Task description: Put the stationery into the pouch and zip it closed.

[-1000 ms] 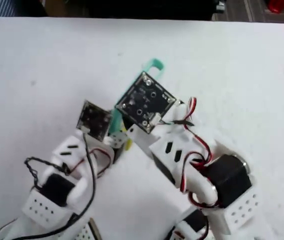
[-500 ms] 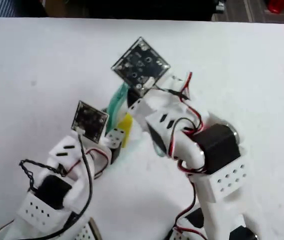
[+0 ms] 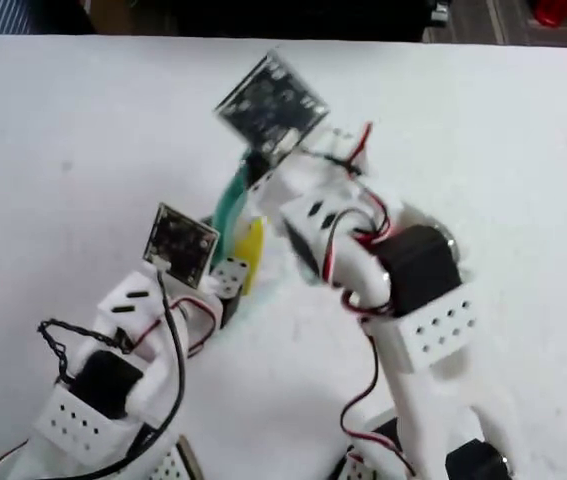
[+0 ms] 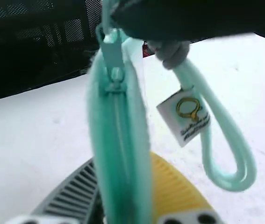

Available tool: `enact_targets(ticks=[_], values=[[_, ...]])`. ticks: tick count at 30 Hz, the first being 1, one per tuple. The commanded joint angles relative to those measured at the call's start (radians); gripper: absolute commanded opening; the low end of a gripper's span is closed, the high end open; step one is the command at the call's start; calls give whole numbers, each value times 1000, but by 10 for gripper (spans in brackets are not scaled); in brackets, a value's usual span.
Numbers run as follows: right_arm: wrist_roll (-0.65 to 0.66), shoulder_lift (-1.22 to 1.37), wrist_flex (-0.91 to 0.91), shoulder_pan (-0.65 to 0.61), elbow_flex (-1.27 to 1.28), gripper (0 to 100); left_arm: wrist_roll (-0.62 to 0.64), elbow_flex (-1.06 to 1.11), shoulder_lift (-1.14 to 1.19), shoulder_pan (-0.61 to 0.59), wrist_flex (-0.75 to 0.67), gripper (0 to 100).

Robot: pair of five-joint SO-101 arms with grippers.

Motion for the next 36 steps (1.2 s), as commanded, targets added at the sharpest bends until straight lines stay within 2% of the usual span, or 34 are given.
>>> enact_targets(ticks=[1,8,19,25,36], values=[[0,25,-53,105,-40,17,-18,-5,-19,4,8,21],[5,156,-61,236,-44,17,-20,-5,-19,4,9,21],[0,302,-228,409,-44,17,-21,-5,-19,2,6,21],[0,386,-321,430,-44,16,-21,-5,-21,4,6,21],[0,458,-386,461,-54,16,-23,-5,-21,4,6,21]])
